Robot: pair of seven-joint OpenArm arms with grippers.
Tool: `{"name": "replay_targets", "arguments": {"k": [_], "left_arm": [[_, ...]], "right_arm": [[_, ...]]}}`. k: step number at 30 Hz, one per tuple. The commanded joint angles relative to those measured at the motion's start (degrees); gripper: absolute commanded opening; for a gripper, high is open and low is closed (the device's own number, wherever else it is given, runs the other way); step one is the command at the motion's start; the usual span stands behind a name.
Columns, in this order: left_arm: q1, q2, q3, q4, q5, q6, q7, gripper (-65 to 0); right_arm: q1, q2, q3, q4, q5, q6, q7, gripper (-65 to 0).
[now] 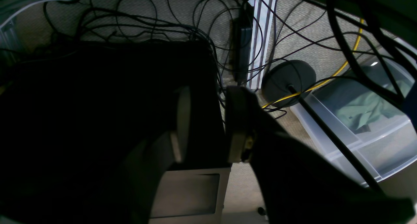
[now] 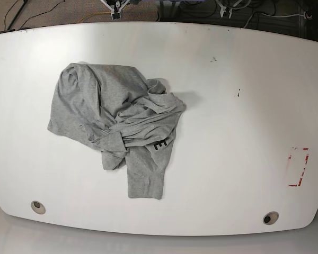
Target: Layout the t-shirt on the table in an organized manner, then fold the t-shirt properly
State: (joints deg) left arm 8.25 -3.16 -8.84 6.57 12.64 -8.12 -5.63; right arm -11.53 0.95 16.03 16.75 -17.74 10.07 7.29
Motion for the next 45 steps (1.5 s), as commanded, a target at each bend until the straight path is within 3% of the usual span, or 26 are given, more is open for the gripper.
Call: {"name": "replay_targets", "arguments": {"k": [1,45], "left_arm": [[0.22,-0.15,0.16,-0.21,0.19,-0.19,0.13,-48.1],[0.18,0.05,-0.18,0.21,-0.19,-0.13,0.42,-47.8]], "right_arm": [[-0.49,0.16,0.34,0.21,-0.21,0.02,-0.15,-48.2],[-0.78,0.15,0.37,0.99,0.09,0.15,-0.29,-48.4]]}}
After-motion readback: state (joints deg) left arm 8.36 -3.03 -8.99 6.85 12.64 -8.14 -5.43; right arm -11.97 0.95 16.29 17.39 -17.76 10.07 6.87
